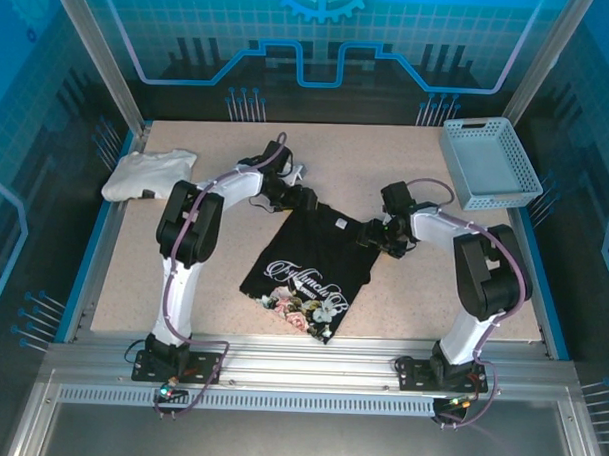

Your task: Fold the inside-out t-shirt

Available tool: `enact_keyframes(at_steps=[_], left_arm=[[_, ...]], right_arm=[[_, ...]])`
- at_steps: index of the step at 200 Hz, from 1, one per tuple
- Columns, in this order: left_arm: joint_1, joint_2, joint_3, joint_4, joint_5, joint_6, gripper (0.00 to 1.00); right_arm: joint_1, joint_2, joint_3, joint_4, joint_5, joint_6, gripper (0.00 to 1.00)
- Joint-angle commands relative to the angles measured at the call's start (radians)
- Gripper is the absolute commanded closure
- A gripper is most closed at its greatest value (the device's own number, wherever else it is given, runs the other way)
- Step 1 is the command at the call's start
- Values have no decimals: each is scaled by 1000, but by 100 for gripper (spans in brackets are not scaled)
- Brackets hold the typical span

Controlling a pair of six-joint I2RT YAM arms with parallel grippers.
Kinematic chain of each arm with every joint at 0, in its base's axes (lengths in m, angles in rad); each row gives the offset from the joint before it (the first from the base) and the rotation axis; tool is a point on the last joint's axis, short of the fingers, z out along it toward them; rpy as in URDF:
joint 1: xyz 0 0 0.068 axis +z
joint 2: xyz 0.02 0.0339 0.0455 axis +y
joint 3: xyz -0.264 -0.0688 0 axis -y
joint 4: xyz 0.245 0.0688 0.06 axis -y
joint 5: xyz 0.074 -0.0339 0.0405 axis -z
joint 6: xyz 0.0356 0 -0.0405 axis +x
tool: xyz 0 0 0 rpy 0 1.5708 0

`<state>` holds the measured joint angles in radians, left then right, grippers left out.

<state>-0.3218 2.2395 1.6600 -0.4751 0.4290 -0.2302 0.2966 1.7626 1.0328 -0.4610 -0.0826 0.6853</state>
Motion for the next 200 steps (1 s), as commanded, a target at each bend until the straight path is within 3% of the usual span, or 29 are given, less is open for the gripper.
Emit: enact_keyframes(at_steps=[1, 67, 129, 200], left_arm=[[6, 36, 21, -30, 87, 12, 48], [24, 39, 22, -18, 102, -5, 70], [30, 40, 20, -10, 101, -11, 71], [33, 33, 10, -8, 95, -12, 71]], right_arm=[[53, 84, 60, 295, -103, 3, 39], [45, 70, 78, 245, -52, -6, 47], [12, 0, 78, 165, -14, -43, 45], [32, 108, 118, 137, 38, -70, 36]])
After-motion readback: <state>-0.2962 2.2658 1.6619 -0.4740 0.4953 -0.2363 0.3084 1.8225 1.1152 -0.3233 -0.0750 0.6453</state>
